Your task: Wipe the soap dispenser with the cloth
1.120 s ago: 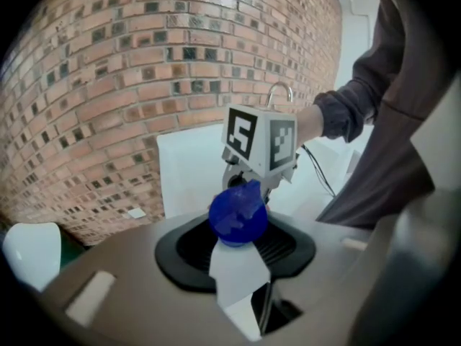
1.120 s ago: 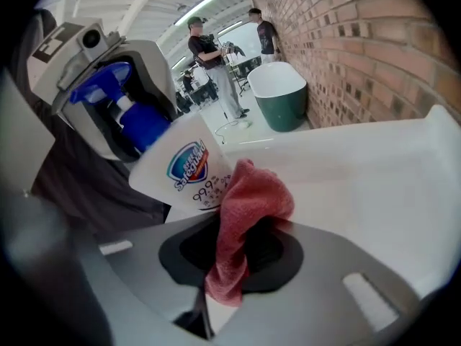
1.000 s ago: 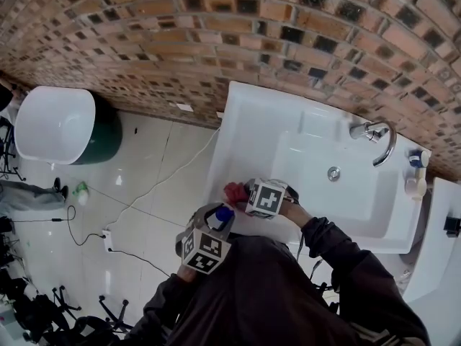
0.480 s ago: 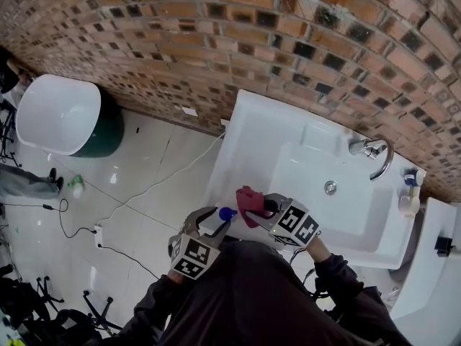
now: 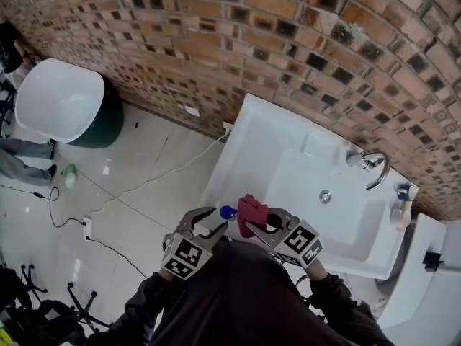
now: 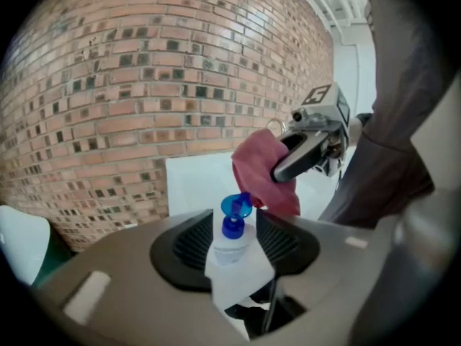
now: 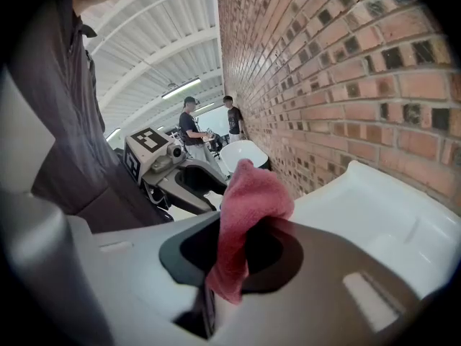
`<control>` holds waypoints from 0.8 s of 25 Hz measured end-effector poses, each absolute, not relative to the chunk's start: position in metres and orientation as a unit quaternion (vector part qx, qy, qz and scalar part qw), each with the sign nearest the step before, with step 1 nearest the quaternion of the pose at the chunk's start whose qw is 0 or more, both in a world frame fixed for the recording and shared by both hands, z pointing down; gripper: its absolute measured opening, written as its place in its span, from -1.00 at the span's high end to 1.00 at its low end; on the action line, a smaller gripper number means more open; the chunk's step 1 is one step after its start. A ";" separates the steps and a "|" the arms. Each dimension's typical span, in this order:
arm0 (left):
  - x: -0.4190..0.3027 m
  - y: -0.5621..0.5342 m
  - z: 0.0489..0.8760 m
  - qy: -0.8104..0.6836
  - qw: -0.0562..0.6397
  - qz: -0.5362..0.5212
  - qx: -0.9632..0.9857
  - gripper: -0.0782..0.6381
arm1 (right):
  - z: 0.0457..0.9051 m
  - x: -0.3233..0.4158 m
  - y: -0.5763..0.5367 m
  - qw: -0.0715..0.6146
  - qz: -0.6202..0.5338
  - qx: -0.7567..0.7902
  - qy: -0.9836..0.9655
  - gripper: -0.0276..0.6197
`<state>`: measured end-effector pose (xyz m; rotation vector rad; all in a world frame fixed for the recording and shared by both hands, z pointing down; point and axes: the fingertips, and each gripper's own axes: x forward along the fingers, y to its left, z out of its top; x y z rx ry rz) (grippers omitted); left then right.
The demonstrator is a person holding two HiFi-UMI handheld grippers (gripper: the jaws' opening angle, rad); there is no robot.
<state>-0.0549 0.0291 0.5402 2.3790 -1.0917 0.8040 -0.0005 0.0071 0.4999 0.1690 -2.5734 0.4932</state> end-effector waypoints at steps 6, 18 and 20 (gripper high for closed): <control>-0.053 0.031 0.537 -0.381 0.193 0.278 0.860 0.23 | 0.495 -0.007 0.011 0.263 0.157 0.066 -0.950 0.74; -0.056 0.033 0.536 -0.366 0.187 0.270 0.871 0.23 | 0.489 -0.008 0.016 0.271 0.152 0.090 -0.946 0.74; -0.057 0.033 0.535 -0.365 0.184 0.267 0.873 0.23 | 0.488 -0.008 0.017 0.271 0.152 0.094 -0.946 0.74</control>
